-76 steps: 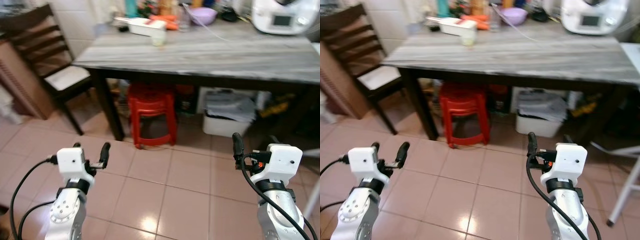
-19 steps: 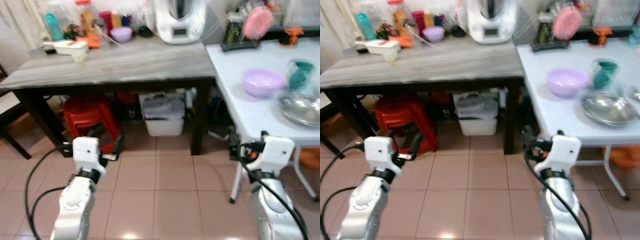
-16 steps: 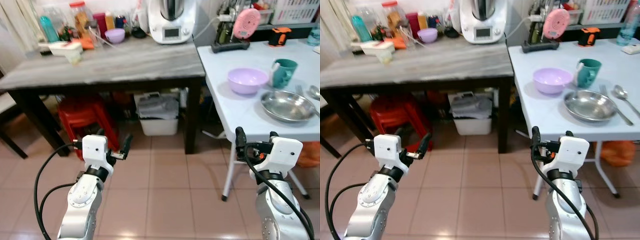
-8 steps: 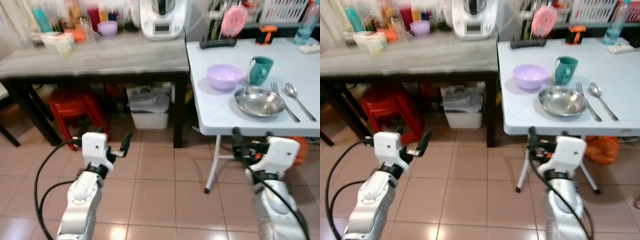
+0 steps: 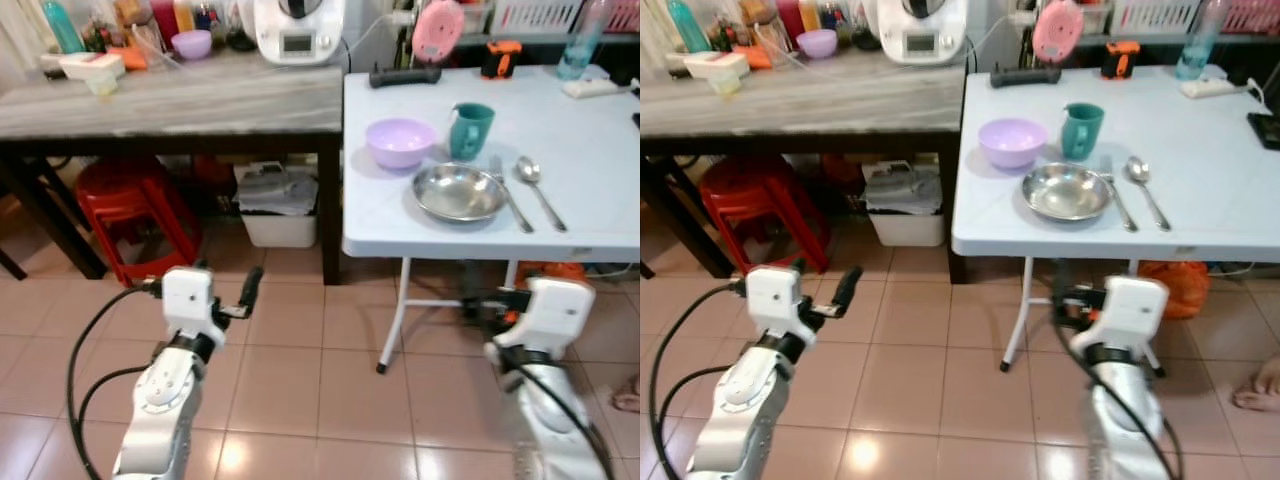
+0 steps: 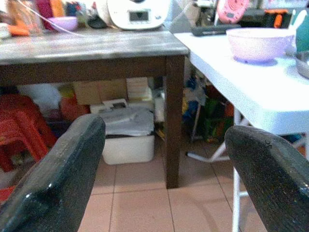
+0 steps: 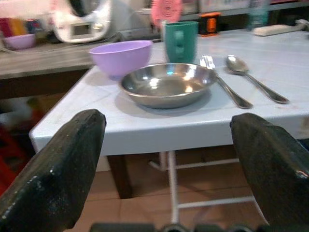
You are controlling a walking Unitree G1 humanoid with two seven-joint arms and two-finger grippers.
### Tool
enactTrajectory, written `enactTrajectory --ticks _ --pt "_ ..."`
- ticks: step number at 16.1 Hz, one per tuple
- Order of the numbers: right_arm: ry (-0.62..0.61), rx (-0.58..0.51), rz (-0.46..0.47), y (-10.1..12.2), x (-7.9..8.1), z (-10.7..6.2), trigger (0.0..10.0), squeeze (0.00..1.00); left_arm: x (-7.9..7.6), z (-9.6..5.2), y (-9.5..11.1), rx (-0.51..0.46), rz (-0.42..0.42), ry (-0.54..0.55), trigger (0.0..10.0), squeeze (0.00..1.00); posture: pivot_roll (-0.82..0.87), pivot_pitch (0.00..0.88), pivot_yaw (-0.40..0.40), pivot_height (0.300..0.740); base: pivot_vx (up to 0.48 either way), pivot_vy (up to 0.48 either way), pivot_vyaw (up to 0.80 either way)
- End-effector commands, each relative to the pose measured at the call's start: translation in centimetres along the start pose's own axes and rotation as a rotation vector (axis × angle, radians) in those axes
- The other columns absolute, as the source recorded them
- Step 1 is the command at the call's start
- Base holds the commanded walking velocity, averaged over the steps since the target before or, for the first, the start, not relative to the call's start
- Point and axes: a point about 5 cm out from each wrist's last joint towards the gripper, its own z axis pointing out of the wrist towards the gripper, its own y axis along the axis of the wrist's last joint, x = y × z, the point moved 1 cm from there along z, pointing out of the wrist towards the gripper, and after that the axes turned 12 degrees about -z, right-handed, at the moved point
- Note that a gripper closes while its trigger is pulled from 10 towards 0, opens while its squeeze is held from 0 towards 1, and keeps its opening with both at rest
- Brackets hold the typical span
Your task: Setting the table
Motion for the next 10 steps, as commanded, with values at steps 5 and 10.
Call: enactTrajectory --ticks 5,10 --pt "0.055 -0.014 -0.055 0.6 0.8 -0.2 10.0 0.00 -0.4 0.1 0.5 -0.015 -0.026 -0.039 10.0 0.00 -0.12 0.064 0.077 0.740 0.000 0.000 0.00" --pt "0.111 -0.036 -0.092 0.9 1.1 -0.2 10.0 0.00 -0.5 0.0 0.5 -0.015 -0.055 -0.057 10.0 0.00 -0.12 0.065 0.074 0.740 0.000 0.000 0.00"
